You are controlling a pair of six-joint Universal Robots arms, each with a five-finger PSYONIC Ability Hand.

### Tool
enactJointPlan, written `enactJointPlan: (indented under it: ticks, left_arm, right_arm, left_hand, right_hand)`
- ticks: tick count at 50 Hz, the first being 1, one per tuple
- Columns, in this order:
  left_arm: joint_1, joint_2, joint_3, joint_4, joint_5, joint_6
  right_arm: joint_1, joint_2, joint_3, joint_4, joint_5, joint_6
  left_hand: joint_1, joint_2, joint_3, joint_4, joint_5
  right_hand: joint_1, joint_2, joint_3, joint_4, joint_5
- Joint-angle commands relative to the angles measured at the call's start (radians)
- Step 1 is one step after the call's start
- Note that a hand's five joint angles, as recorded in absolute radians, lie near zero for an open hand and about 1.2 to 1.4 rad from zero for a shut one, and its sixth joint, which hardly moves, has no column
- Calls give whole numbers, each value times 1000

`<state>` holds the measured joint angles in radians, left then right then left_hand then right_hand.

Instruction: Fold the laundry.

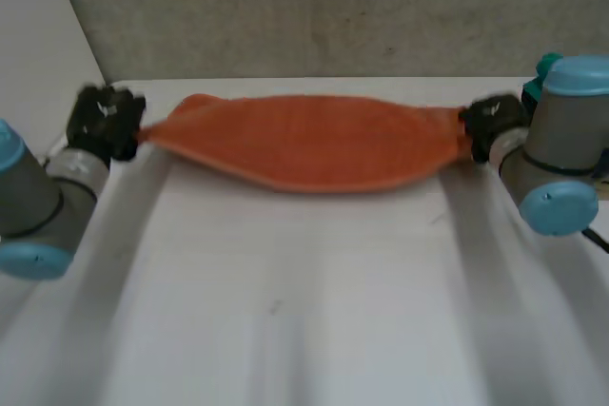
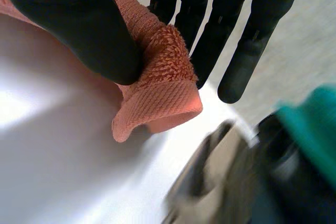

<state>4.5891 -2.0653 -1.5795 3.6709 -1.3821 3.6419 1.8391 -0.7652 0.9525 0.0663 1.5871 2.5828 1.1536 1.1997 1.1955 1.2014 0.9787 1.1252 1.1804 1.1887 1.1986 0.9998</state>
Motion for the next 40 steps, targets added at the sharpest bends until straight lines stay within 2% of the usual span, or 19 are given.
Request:
enactJointPlan:
  ticks: [1, 6, 8, 10, 15, 19, 24, 28, 33, 40]
  left_arm:
    - [30, 247, -240, -346, -5, 237]
    - [65, 433, -387, -681, -21, 415]
    - [79, 503, -445, -808, -15, 475]
    - [86, 530, -465, -844, -11, 504]
    - [80, 521, -456, -793, -9, 532]
    - [54, 417, -367, -686, -11, 518]
    - [-35, 236, -153, -536, -17, 414]
    - [-61, 84, 36, -459, -26, 328]
    - [-68, -97, 255, -448, -44, 291]
    - [-121, -280, 481, -440, -130, 293]
  right_arm:
    - [-14, -156, 236, 216, 19, -147]
    - [-24, -340, 480, 354, 33, -298]
    - [-26, -413, 580, 389, 34, -410]
    - [-31, -439, 620, 385, 33, -461]
    - [-31, -453, 631, 304, 37, -478]
    - [-29, -419, 567, 258, 30, -411]
    - [-23, -284, 439, 204, 37, -323]
    - [-24, -204, 347, 182, 43, -288]
    - [-17, -118, 224, 144, 71, -248]
    - [-17, 13, 86, 86, 99, -242]
  left_hand:
    - [243, 197, 201, 195, 243]
    - [243, 197, 201, 195, 243]
    - [243, 197, 201, 195, 243]
    - [243, 197, 201, 195, 243]
    - [243, 197, 201, 195, 243]
    - [243, 197, 201, 195, 243]
    - [243, 197, 201, 195, 243]
    - [243, 197, 201, 195, 243]
    - [243, 197, 201, 195, 243]
    - [243, 197, 201, 195, 243]
  right_hand:
    - [271, 216, 208, 198, 222]
    - [271, 216, 208, 198, 222]
    - [271, 216, 208, 198, 222]
    - [271, 216, 208, 198, 222]
    - [271, 216, 208, 198, 222]
    - [271, 216, 208, 198, 222]
    - [271, 216, 208, 198, 222]
    - [271, 216, 208, 198, 222]
    - [271, 216, 208, 198, 222]
    - [271, 216, 208, 198, 222]
